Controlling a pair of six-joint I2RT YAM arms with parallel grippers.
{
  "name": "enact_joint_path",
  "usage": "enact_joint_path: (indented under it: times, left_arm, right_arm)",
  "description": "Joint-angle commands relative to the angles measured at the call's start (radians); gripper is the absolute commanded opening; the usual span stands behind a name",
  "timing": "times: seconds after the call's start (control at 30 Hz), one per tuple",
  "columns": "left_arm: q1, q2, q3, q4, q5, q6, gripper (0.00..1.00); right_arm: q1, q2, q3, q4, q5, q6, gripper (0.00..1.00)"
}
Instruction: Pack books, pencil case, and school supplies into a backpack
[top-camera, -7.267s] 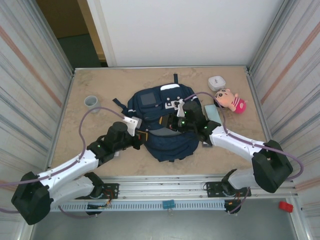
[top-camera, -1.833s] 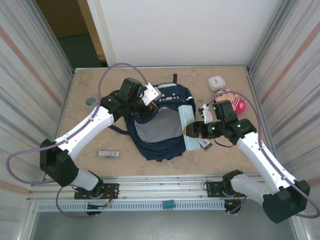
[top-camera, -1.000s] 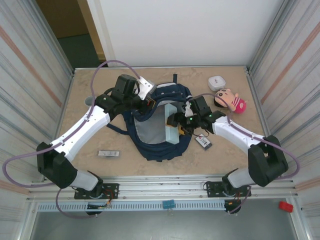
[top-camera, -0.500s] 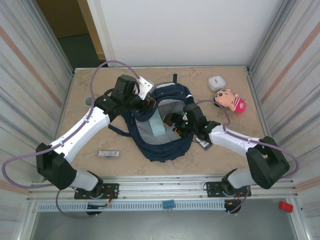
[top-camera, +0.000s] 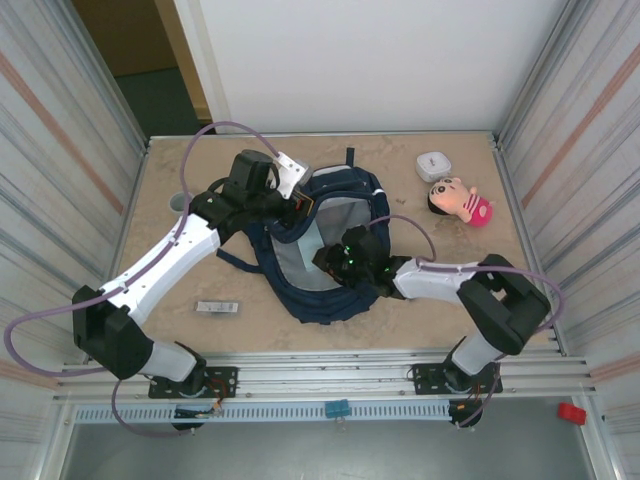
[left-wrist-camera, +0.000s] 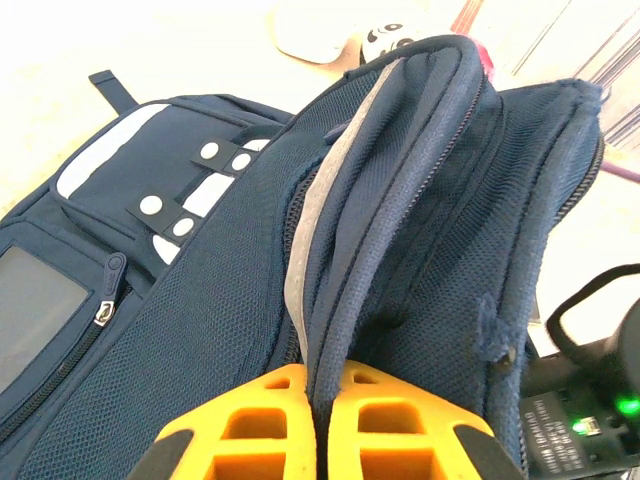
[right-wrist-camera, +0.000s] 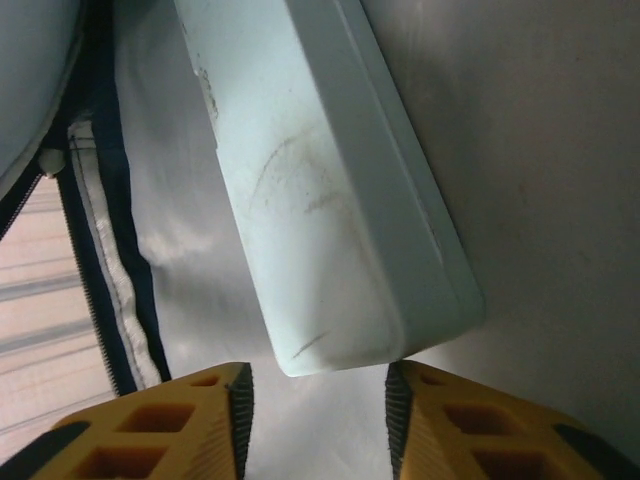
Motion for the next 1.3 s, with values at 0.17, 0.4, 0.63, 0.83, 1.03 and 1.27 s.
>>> enact_joint_path:
  times: [0.17, 0.4, 0.63, 0.83, 1.03, 1.27]
  left_arm:
    - [-0.024, -0.066, -0.01, 0.144, 0.065, -0.036, 0.0]
    - [-0.024, -0.086, -0.052, 0.136, -0.016, -0.014, 0.0]
    - [0.019, -0.107, -0.097, 0.145, -0.115, -0.043, 0.0]
    - [0.059, -0.123, -0.115, 0.155, -0.129, -0.073, 0.0]
    - [0.069, -0.121, -0.116, 0.145, -0.115, -0.066, 0.0]
    - [0.07, -0.123, -0.147, 0.157, -0.11, -0.085, 0.0]
  right_arm:
    - [0.009, 0.207, 0.147, 0.249, 0.101, 0.047, 0.33]
    - [0.007, 0.303, 0.197, 0.369, 0.077, 0.029, 0.38]
    - [0.033, 0.044, 0.123, 0.002, 0.102, -0.191, 0.6]
    - [-0.009, -0.22, 0.173, -0.476, 0.106, -0.432, 0.72]
    - [-0.133, -0.357, 0.271, -0.988, 0.047, -0.753, 0.79]
    - [-0.342, -0.381, 0.192, -1.096, 0.224, -0.879, 0.88]
